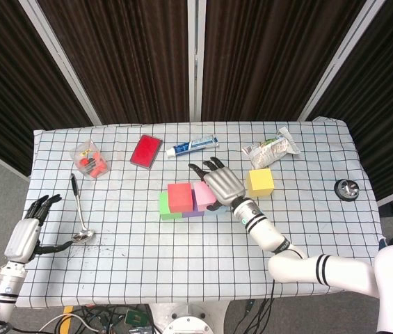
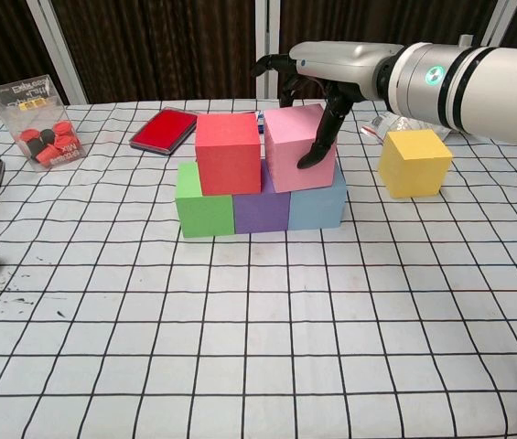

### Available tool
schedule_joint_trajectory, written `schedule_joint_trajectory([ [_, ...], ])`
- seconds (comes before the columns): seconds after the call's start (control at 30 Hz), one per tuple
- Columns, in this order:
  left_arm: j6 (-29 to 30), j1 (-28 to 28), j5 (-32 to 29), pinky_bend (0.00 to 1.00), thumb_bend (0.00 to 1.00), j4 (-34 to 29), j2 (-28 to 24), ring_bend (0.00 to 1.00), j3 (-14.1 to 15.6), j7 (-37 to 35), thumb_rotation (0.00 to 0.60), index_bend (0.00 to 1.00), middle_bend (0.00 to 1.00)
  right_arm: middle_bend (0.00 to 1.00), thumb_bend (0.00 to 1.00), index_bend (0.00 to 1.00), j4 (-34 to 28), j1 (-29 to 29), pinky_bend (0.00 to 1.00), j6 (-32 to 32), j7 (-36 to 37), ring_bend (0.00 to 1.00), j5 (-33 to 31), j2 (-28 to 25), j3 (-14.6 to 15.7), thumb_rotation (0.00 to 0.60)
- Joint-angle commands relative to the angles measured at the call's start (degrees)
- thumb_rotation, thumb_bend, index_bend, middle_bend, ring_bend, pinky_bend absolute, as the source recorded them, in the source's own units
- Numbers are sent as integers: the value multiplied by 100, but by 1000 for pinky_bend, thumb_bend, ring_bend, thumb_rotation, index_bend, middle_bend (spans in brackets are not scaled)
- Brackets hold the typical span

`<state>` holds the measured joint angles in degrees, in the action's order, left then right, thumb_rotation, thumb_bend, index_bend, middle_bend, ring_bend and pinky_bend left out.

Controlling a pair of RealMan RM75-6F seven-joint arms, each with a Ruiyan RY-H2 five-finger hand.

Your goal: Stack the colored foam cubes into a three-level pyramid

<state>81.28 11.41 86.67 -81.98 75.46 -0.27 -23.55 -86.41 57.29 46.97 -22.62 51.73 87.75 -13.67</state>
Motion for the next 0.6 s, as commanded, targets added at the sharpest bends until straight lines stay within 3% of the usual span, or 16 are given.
schedule_joint_trajectory([
  [0.03, -9, -3, -2, 62, 0, 4, -5, 0, -13, -26, 600, 62, 120, 519, 99, 0, -34, 30, 0, 42, -51, 93, -65, 6, -2, 600],
  [0.6, -89, -42, 37, 61, 0, 66, 24, 0, -6, -96, 600, 62, 120, 518, 101, 0, 1, 147, 0, 271, -238, 97, -428, 191, -9, 600],
])
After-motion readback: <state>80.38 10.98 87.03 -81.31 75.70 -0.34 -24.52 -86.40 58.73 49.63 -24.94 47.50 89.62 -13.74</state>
